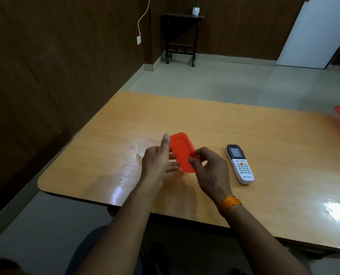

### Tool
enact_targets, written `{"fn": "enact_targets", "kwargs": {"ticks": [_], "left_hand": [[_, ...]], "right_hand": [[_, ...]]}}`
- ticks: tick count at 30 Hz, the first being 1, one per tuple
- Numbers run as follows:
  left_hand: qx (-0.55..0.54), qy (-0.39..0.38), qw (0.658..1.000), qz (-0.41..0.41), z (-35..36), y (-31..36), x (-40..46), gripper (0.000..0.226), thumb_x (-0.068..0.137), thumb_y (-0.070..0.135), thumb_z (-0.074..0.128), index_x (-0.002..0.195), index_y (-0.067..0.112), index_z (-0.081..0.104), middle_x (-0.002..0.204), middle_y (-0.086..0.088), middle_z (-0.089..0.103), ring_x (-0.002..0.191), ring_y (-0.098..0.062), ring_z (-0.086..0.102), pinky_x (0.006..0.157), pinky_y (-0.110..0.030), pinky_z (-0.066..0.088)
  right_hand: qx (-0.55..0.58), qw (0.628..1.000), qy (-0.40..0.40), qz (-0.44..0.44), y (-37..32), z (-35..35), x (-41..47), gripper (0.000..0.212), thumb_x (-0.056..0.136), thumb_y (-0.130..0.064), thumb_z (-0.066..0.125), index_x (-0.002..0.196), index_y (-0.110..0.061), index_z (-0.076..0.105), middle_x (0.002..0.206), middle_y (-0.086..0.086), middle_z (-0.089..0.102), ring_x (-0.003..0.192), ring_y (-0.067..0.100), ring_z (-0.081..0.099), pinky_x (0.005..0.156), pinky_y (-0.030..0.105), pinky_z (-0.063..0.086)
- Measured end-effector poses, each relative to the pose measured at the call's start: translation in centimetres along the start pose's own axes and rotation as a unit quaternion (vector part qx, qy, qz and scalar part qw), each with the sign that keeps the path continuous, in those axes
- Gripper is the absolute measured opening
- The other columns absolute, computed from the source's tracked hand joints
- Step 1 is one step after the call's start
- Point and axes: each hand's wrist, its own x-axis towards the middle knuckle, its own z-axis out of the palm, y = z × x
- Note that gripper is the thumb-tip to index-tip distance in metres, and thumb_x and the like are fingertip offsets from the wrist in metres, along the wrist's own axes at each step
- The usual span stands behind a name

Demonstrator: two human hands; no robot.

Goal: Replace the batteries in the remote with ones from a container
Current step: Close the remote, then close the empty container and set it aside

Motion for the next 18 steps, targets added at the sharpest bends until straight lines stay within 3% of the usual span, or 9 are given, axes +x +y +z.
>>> {"fn": "enact_targets", "kwargs": {"ticks": [3,6,8,10,12,15,18], "left_hand": [[-0.074,0.043,0.996,0.005,-1.1,1.3,0.4,0.048,0.099,0.055,0.062,0.094,0.008,0.074,0.075,-0.009,0.081,0.066,-0.025,0.080,0.057,-0.031,0.063],[-0.110,0.076,0.991,0.023,-2.5,2.2,1.4,0.021,0.094,0.023,0.075,0.082,0.006,0.073,0.076,-0.016,0.076,0.058,-0.024,0.074,0.052,-0.027,0.058],[-0.110,0.078,0.990,0.034,-3.5,2.5,2.5,0.015,0.090,0.010,0.076,0.077,0.005,0.070,0.078,-0.017,0.072,0.052,-0.020,0.070,0.048,-0.025,0.056],[-0.098,0.083,0.991,0.036,-4.7,2.5,3.5,0.014,0.090,0.006,0.076,0.079,0.004,0.069,0.077,-0.018,0.071,0.049,-0.018,0.070,0.046,-0.025,0.056],[-0.085,0.094,0.991,0.035,-5.8,2.4,4.6,0.009,0.090,0.005,0.077,0.084,0.002,0.070,0.084,-0.022,0.074,0.058,-0.023,0.074,0.049,-0.027,0.059],[-0.047,0.109,0.992,0.038,-6.7,1.9,5.9,0.019,0.089,0.005,0.078,0.106,-0.003,0.073,0.098,-0.026,0.076,0.077,-0.034,0.078,0.056,-0.033,0.062],[0.038,0.145,0.986,0.076,-6.9,1.2,6.7,0.020,0.088,0.011,0.081,0.107,0.007,0.076,0.098,-0.019,0.078,0.076,-0.033,0.079,0.059,-0.039,0.066]], "right_hand": [[-0.018,0.998,-0.016,-0.063,-1.0,0.1,0.4,0.019,0.094,-0.016,0.073,0.113,-0.020,0.076,0.103,-0.003,0.070,0.086,0.014,0.065,0.077,0.036,0.059],[0.002,0.996,-0.012,-0.083,-1.6,0.3,1.3,0.025,0.091,-0.003,0.071,0.111,-0.015,0.077,0.109,0.001,0.069,0.090,0.014,0.067,0.083,0.034,0.059],[0.035,0.996,-0.013,-0.075,-1.9,0.8,2.2,0.023,0.091,-0.005,0.069,0.111,-0.015,0.076,0.112,0.000,0.068,0.094,0.010,0.068,0.085,0.033,0.061],[0.083,0.996,0.006,-0.033,-2.5,1.6,3.4,0.021,0.096,-0.020,0.072,0.116,-0.016,0.072,0.117,0.000,0.065,0.094,0.010,0.069,0.079,0.031,0.064],[0.149,0.987,0.005,0.062,-3.1,2.5,5.1,0.036,0.094,-0.031,0.077,0.125,-0.015,0.069,0.117,0.003,0.067,0.088,0.015,0.074,0.069,0.029,0.066],[0.242,0.950,-0.086,0.179,-3.7,4.0,7.4,0.044,0.089,-0.024,0.083,0.127,-0.009,0.067,0.101,0.013,0.074,0.076,0.021,0.077,0.064,0.029,0.065],[0.201,0.961,-0.085,0.168,-3.5,5.2,9.0,0.025,0.091,-0.021,0.080,0.112,-0.009,0.072,0.092,0.013,0.075,0.070,0.022,0.074,0.056,0.027,0.060]]}}
